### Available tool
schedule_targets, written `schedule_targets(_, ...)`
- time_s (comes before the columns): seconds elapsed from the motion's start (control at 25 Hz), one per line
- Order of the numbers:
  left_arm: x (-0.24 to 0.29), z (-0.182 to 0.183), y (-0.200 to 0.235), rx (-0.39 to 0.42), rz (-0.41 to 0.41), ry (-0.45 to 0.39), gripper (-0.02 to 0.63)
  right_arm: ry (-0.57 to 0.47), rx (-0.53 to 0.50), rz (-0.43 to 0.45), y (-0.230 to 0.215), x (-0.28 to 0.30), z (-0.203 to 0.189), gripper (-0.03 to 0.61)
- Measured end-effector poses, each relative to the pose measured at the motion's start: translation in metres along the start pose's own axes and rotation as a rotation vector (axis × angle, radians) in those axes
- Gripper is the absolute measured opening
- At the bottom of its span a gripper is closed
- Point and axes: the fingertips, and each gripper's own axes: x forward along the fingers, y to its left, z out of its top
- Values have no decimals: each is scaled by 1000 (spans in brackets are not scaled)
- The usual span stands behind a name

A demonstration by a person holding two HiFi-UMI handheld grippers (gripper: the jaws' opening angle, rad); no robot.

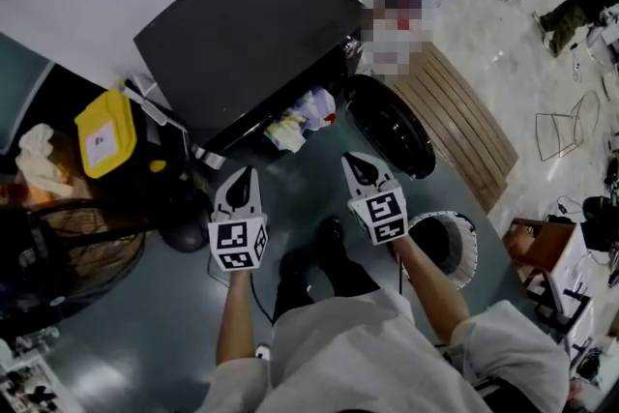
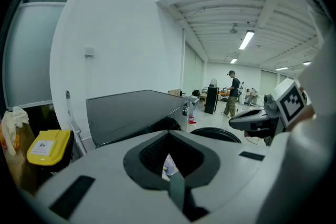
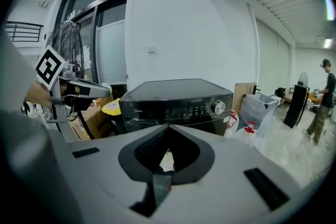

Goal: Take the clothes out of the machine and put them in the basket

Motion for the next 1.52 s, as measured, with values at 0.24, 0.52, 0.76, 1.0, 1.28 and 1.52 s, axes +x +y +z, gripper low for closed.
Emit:
schedule_targets(0.24,25,-17,11,-14,26,22,18,19,-5,43,-6,43,-15,23)
schedule_targets(0.52,53,-59,27,-8,1,53,18,35,10,36,-1,90,-52,23)
schedule_targets(0.76,79,-108,48,6,-49,77,18,43,25,-3,13,129,-96,23)
schedule_targets(1.0,102,-154,68,4,-55,71,18,45,49,-15,30,164,-145,23)
schedule_targets(1.28,136,-222,77,-7,-46,77,18,31,40,2,33,206,-198,23)
schedule_targets(1.52,159,-276,72,-25,-51,74,18,34,30,19,31,246,-250,23)
